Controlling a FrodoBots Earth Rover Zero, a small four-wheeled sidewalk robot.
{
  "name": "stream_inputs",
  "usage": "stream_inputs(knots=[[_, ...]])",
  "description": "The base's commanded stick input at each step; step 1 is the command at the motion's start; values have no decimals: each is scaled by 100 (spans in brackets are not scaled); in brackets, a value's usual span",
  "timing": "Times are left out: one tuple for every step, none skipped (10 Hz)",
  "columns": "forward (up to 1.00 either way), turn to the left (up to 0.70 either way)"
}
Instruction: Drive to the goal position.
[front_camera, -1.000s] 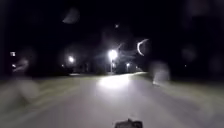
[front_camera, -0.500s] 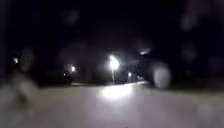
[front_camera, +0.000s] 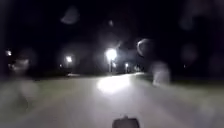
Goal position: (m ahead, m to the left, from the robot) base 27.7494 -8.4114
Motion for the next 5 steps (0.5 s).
stream_inputs(knots=[[100,0],[100,0],[100,0],[100,0],[100,0]])
